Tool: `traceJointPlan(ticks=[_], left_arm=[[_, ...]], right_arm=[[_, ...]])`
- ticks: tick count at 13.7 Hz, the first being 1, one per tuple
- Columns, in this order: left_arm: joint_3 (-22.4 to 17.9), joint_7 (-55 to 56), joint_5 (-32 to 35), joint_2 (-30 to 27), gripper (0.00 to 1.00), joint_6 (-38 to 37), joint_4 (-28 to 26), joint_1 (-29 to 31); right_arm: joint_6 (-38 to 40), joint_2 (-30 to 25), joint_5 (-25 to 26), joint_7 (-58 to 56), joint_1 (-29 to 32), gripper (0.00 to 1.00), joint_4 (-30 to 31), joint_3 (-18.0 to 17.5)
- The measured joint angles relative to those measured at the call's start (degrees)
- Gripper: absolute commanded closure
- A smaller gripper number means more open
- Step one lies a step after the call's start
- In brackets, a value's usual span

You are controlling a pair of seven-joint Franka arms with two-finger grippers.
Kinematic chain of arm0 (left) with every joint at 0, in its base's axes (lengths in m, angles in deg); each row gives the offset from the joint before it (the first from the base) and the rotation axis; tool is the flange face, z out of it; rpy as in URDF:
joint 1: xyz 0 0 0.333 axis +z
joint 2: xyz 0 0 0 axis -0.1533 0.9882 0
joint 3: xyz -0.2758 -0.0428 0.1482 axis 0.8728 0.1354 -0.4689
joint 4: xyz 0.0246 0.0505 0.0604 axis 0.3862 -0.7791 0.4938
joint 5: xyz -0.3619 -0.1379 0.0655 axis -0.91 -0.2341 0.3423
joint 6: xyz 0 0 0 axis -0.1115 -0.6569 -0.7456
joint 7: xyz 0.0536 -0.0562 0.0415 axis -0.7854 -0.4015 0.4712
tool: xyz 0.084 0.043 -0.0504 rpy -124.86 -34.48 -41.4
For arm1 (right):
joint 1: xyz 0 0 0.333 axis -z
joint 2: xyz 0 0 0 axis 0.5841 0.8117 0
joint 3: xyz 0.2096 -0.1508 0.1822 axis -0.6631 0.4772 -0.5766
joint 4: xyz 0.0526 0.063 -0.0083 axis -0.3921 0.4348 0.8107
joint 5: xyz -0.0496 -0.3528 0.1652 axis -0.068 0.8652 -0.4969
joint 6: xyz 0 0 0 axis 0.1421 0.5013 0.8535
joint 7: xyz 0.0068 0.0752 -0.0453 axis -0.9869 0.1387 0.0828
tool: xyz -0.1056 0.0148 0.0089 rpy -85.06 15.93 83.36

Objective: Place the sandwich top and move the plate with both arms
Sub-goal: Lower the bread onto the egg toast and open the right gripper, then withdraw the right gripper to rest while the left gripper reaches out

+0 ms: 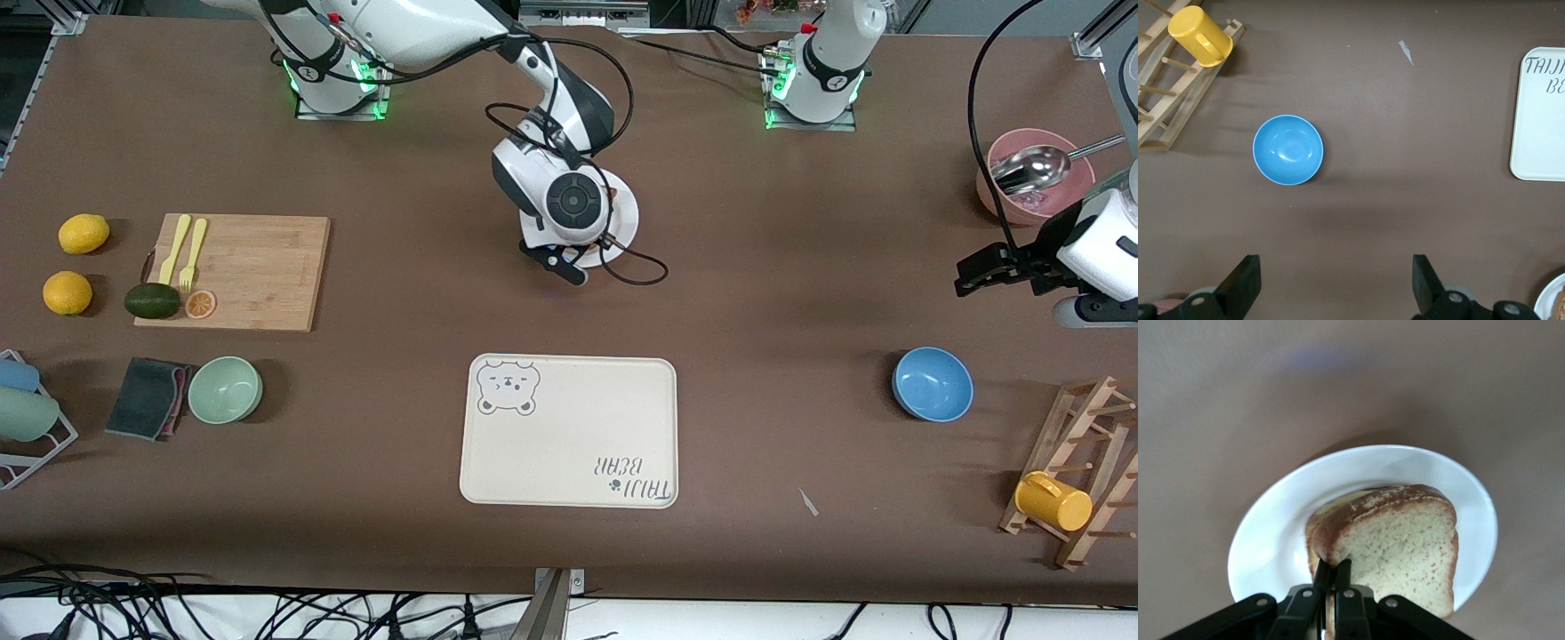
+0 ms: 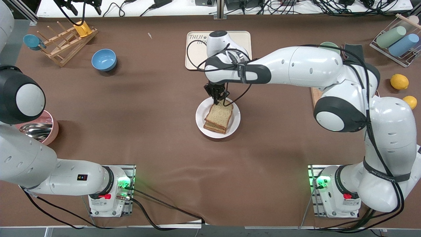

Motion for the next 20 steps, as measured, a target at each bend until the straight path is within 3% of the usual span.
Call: traceJointPlan(ticks=[1, 3, 4, 9, 12, 20], left_arm=[[0.0, 0.0, 0.3, 0.0, 0.0, 0.0, 0.0, 0.0], [0.0, 0.0, 0.4, 0.0, 0.0, 0.0, 0.0, 0.0], [0.1, 0.0, 0.4, 0.0, 0.0, 0.0, 0.0, 0.0], [0.2, 0.0, 0.4, 0.0, 0.0, 0.0, 0.0, -0.3], [0.3, 0.0, 0.4, 0.1, 0.0, 0.0, 0.0, -0.9], [0.9, 0.2, 0.4, 1.3, 0.0, 0.2, 0.4, -5.4]], right_arm=[[0.0, 0.3, 0.1, 0.0, -0.6, 0.25, -0.2, 0.0], [0.0, 0.3, 0.7, 0.0, -1.2, 0.06, -0.5, 0.2], [0.0, 0.3, 1.3, 0.0, -1.2, 0.01, -0.9, 0.4], [0.4, 0.0, 3.7, -0.1, -1.0, 0.01, -3.9, 3.3], [2.4, -0.9, 4.2, -4.6, -0.9, 0.01, -5.4, 7.0], [13.1, -8.0, 4.3, -44.1, -0.2, 0.01, -5.9, 25.8]])
